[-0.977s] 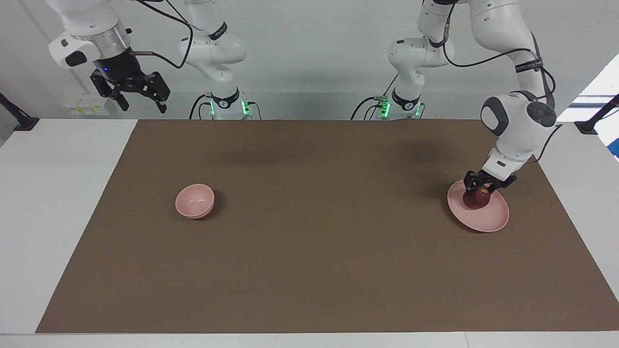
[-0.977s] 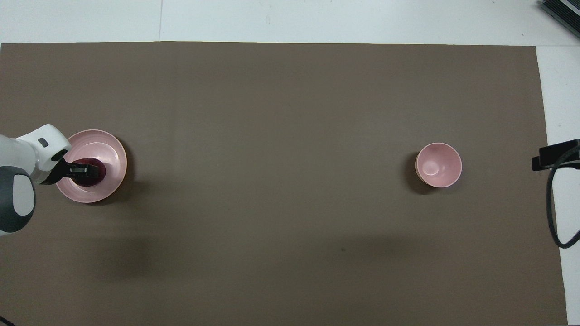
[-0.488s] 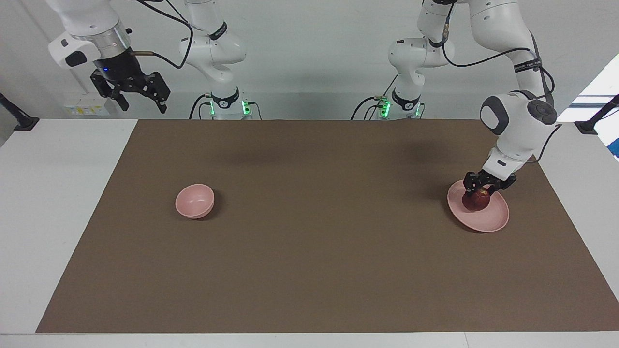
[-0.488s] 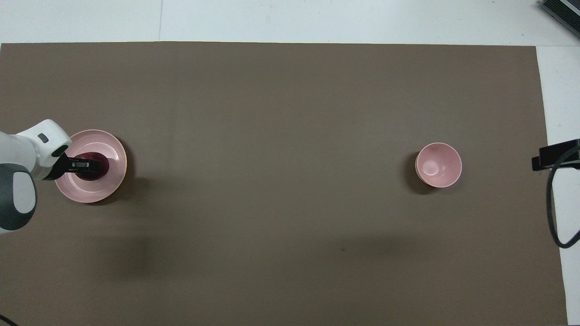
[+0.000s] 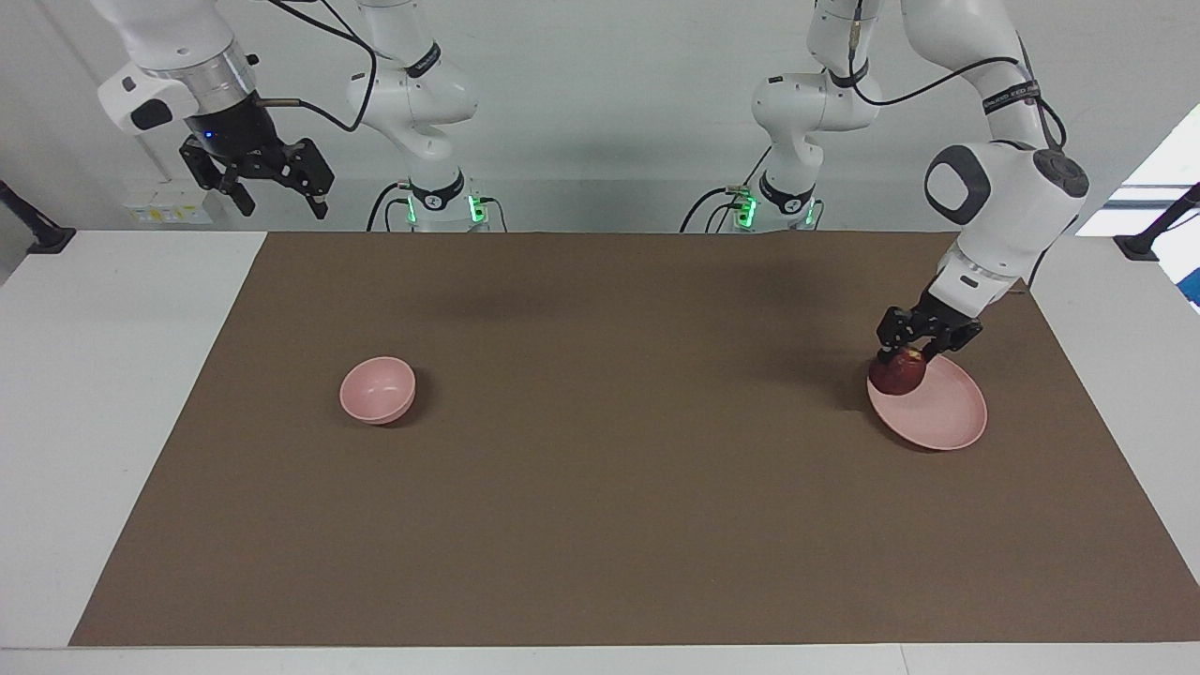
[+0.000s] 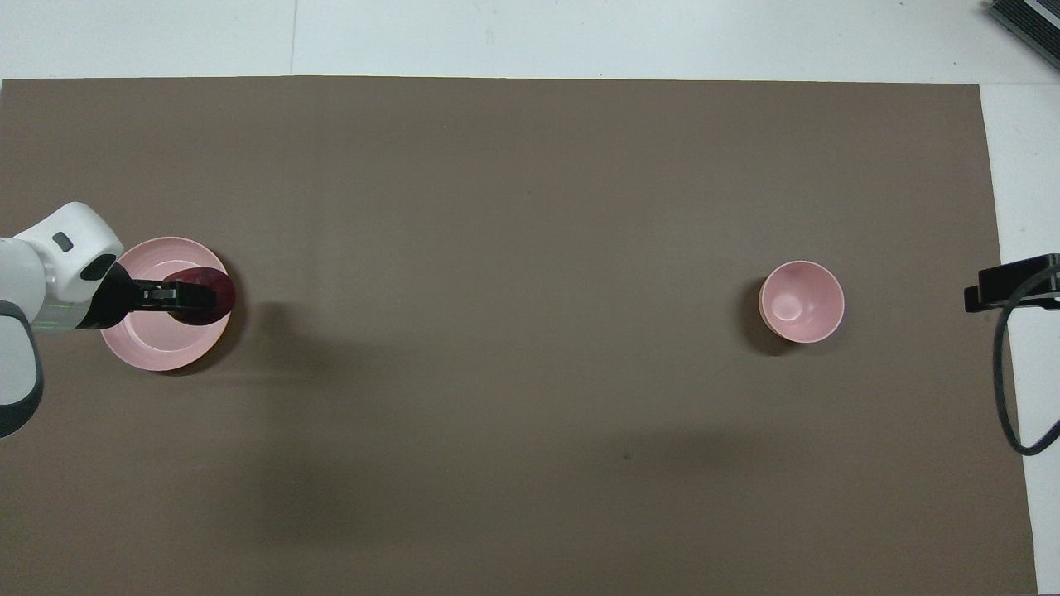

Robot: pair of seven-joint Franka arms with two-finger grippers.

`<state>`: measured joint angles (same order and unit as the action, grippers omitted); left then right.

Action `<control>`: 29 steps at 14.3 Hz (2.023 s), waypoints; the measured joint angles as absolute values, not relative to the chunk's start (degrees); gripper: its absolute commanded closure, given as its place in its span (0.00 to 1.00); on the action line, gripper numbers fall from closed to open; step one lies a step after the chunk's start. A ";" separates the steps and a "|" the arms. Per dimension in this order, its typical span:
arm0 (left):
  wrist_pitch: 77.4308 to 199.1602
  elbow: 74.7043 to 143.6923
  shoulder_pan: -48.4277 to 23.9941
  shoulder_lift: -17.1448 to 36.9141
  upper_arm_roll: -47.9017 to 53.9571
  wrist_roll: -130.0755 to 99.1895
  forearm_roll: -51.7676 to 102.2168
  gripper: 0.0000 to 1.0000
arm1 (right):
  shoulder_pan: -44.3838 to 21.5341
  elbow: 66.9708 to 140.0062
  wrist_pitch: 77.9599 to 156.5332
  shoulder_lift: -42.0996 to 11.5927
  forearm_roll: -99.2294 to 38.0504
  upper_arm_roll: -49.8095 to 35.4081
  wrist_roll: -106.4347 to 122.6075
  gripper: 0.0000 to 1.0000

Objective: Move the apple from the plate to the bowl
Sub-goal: 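Lift the apple with the left gripper while the right gripper approaches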

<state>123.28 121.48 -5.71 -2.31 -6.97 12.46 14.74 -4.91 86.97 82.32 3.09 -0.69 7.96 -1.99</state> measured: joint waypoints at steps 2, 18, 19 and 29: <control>119.14 120.59 -7.28 -4.19 -6.85 10.51 17.93 1.00 | -5.37 87.37 82.97 3.11 -2.31 7.88 -4.19 0.00; 117.42 118.05 -23.68 -5.30 -2.76 -0.38 50.49 1.00 | -20.57 98.55 101.83 -1.17 -19.73 7.23 -44.47 0.00; 118.81 118.04 -23.70 -5.30 -1.50 -0.74 51.69 1.00 | -20.84 99.06 103.14 -1.70 -22.37 7.22 -47.25 0.00; 139.15 118.07 -23.75 -5.34 8.57 -5.71 59.07 1.00 | -21.61 100.51 110.48 -5.24 -46.82 7.33 -69.81 0.00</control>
<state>139.15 118.07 -23.75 -5.34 8.57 -5.71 59.07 -21.61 100.51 110.48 -5.24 -46.82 7.33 -69.81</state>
